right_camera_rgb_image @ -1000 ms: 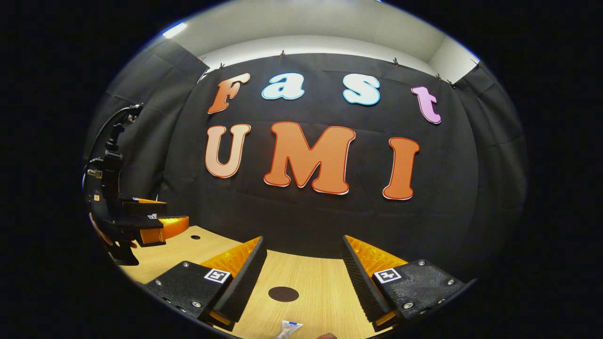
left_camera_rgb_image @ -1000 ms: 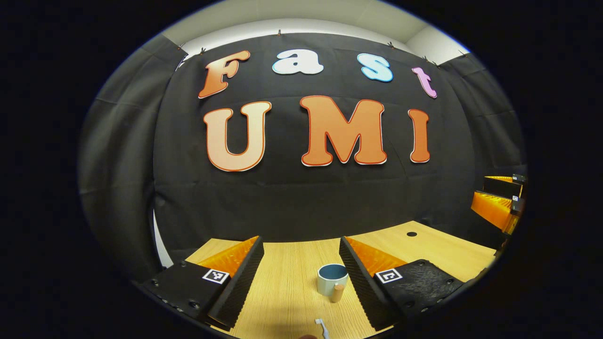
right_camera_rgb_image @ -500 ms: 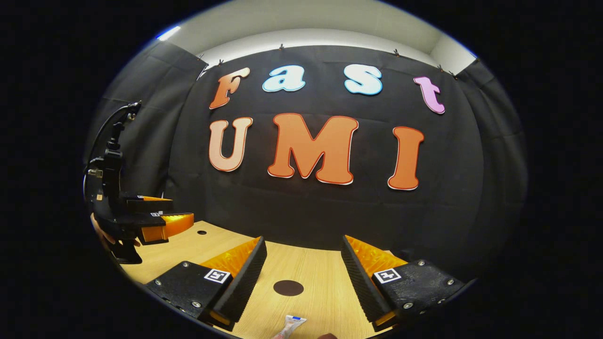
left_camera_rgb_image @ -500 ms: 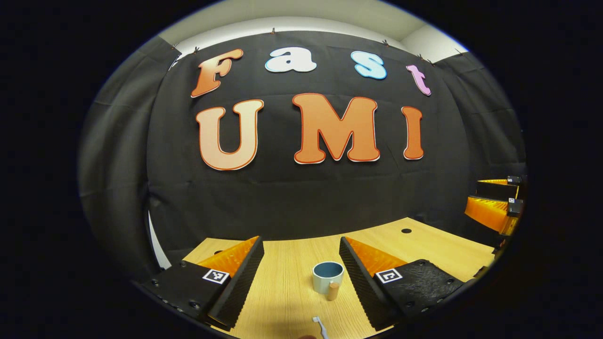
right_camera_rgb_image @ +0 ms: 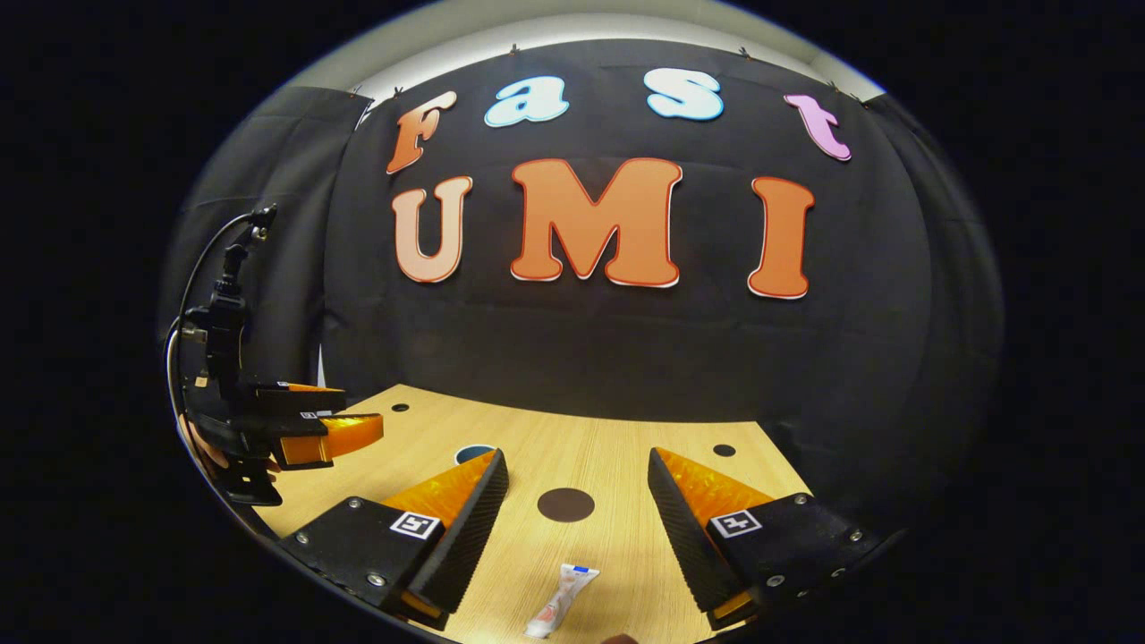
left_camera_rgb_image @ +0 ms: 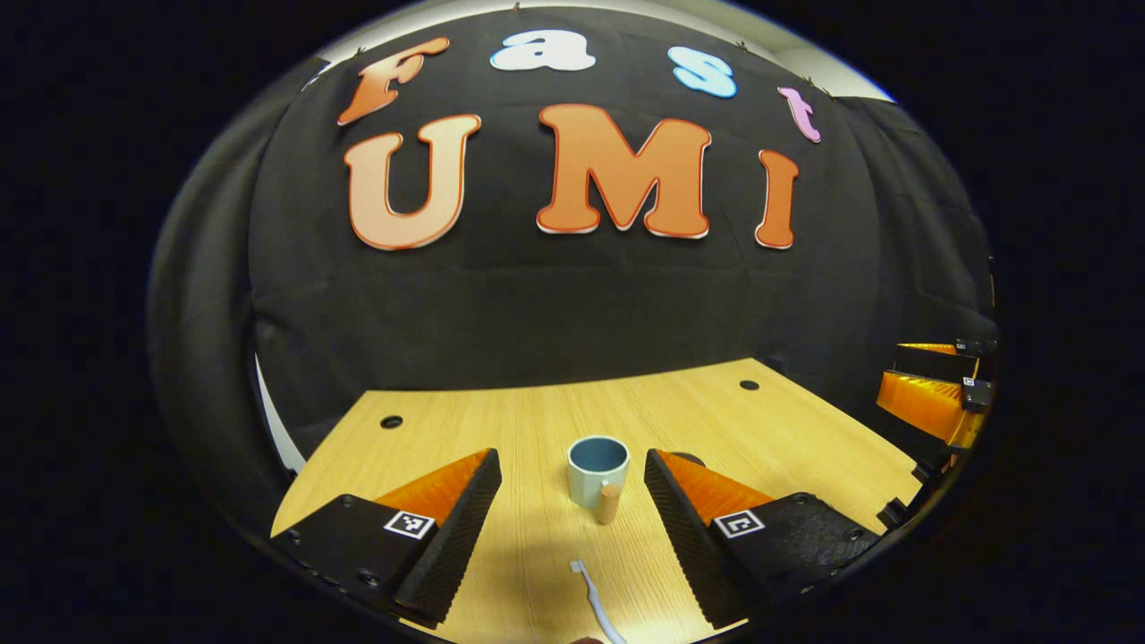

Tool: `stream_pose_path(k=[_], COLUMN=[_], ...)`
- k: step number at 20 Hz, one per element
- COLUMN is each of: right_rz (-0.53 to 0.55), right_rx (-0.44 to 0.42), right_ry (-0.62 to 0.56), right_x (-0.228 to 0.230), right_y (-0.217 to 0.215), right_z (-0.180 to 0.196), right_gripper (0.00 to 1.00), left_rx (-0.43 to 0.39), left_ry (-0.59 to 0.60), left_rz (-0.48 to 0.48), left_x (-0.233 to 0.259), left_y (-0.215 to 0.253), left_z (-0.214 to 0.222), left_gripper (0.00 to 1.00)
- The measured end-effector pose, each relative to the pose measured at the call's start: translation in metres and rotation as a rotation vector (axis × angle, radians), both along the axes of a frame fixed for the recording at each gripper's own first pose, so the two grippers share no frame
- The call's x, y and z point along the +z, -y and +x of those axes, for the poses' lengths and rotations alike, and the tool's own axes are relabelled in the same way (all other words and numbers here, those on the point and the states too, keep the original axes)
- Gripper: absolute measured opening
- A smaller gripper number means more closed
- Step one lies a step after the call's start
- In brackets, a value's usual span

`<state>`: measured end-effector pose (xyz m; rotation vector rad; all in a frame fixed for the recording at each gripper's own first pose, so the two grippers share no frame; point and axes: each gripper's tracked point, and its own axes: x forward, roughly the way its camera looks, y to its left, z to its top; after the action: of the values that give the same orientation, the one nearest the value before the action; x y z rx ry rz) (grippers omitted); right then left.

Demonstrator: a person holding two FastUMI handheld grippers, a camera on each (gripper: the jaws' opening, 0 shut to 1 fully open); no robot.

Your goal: Put the toothbrush and toothpaste on the desktop into the cup, then pick up the cup and place it on the coaster on the desktop.

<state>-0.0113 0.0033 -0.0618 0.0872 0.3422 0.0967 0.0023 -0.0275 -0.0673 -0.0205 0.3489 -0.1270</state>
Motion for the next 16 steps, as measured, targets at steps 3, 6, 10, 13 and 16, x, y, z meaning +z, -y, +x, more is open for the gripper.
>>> stream_pose_path(k=[3, 6, 10, 13, 16], right_rz=[0.002, 0.008, 0.003, -0.018, -0.013], right_rx=[0.024, 0.066, 0.089, 0.100, 0.107], right_ry=[-0.077, -0.208, -0.341, -0.410, -0.486], right_x=[-0.021, -0.050, -0.082, -0.105, -0.128], right_y=[-0.007, -0.020, -0.029, -0.033, -0.038], right_z=[-0.002, -0.010, -0.017, -0.018, -0.021], right_gripper=[0.93, 0.93, 0.87, 0.82, 0.80], left_rx=[-0.008, -0.001, 0.005, 0.000, -0.002], left_ry=[-0.116, -0.197, -0.273, -0.369, -0.501], left_rz=[-0.014, -0.010, -0.004, -0.023, -0.051], left_x=[-0.030, -0.048, -0.062, -0.079, -0.108], left_y=[0.004, 0.002, 0.000, 0.004, 0.012], left_z=[-0.005, -0.007, -0.013, -0.020, -0.026], left_gripper=[0.97, 0.98, 0.97, 0.98, 0.97])
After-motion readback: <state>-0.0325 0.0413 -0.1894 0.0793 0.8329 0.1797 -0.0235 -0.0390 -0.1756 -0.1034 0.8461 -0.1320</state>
